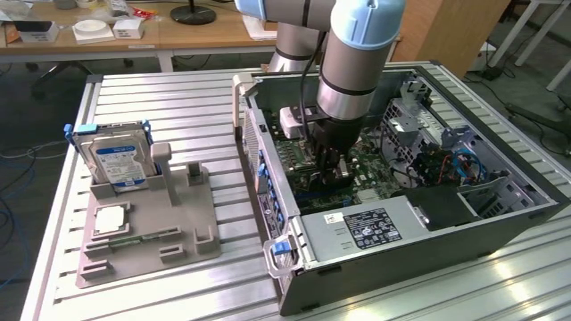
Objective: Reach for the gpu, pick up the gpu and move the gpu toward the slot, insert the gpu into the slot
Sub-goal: 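Insert the gpu into the slot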
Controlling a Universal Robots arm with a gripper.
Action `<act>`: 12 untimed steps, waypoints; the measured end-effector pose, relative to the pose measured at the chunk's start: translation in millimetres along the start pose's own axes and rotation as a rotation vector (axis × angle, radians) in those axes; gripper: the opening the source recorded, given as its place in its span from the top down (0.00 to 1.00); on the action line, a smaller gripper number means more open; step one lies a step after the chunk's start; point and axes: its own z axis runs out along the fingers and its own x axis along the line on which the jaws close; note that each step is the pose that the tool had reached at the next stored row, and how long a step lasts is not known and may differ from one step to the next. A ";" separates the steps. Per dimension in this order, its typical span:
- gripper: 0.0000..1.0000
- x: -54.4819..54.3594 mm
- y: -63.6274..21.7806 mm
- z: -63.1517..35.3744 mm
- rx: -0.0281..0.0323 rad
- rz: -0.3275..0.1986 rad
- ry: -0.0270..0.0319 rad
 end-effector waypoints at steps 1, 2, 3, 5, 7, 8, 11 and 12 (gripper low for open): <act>0.74 0.0 0.0 0.0 0.0000 0.000 0.0000; 0.74 0.0 0.0 0.0 0.0000 0.000 0.0000; 0.74 0.0 0.1 0.0 0.0001 0.000 -0.0001; 0.74 0.0 0.5 0.3 0.0001 0.000 0.0000; 0.74 0.1 2.3 1.4 0.0005 -0.001 0.0004; 0.74 0.2 4.0 2.3 0.0011 -0.001 0.0011; 0.74 0.5 5.1 6.4 0.0014 -0.002 0.0011; 0.74 0.5 5.1 6.4 0.0014 -0.002 0.0009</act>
